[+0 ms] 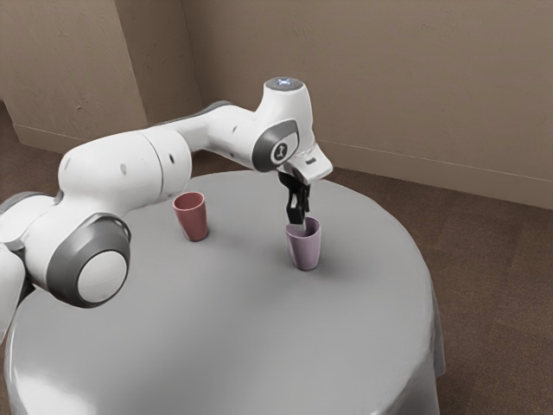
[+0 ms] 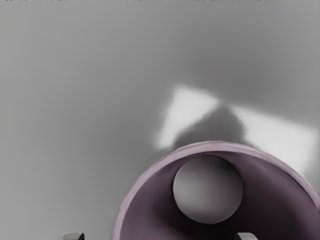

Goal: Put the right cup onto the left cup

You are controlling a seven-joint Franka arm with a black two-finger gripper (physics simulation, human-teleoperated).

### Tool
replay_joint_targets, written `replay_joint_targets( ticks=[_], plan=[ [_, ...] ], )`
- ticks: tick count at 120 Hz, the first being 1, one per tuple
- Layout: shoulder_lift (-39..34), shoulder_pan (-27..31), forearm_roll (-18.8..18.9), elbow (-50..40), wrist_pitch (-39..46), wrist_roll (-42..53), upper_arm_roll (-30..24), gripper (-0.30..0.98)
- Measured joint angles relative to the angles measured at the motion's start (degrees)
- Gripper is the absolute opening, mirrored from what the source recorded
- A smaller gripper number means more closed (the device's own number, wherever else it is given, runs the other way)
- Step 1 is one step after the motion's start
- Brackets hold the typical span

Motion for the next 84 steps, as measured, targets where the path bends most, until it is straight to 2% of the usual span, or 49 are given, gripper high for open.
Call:
replay_joint_targets(
  ticks=[14,30,51,84],
  plan=[
    [0.3,0.1,-0.2,-0.1,0.3,0.0,-0.5,0.11],
    [0.4,0.2,-0.7,-0.5,0.4,-0.2,-0.6,0.0],
    [0.3,0.8,-1.2,-0.9,0.5,-0.6,-1.4,-0.07],
    [-1.6,1.2,-1.1,-2.2,-0.1,-1.7,-1.8,-0.09]
  ],
)
